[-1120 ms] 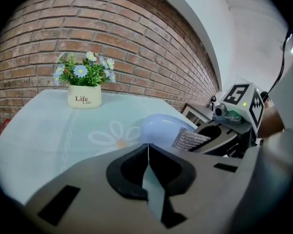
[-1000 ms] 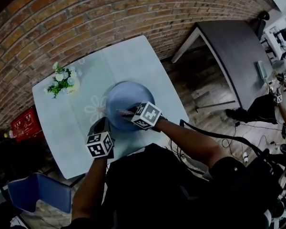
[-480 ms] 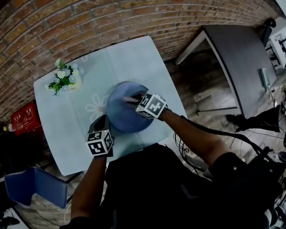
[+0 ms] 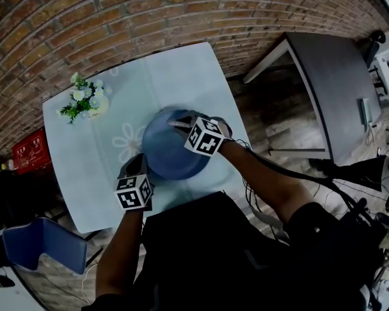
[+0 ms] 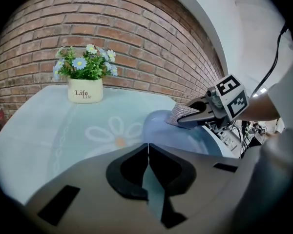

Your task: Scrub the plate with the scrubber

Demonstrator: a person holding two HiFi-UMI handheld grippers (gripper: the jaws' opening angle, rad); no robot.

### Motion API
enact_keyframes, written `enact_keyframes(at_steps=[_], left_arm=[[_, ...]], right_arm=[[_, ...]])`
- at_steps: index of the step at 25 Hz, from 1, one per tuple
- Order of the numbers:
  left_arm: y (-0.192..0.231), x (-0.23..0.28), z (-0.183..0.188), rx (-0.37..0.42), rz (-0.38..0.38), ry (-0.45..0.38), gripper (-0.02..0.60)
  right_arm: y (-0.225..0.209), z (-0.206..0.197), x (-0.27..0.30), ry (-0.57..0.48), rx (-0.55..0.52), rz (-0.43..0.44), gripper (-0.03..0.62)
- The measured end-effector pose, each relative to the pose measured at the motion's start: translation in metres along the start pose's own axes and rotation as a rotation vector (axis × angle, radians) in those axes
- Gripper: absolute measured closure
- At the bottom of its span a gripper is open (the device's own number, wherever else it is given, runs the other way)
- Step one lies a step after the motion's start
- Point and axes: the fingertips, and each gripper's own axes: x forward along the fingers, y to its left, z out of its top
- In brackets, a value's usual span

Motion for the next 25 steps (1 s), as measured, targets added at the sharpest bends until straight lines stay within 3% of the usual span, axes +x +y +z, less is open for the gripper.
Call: enact_keyframes(at_steps=[10, 20, 25], left_arm=[[-0.001, 0.001, -0.002, 0.019, -0.006, 0.002, 0.566], [-0.003, 0.002, -0.002, 0.041, -0.038, 0.012, 0.566], [-0.003, 0.002, -0.001, 0.081, -0.073, 0.02, 0.566]], right_arm=[[0.006, -0.013, 0.006, 0.078, 0.046, -0.032, 0.53], [0.014, -0.034, 0.001, 0.189, 0.162, -0.086, 0.53], [0.019, -0.038, -0.005, 0.22, 0.272, -0.106, 0.53]])
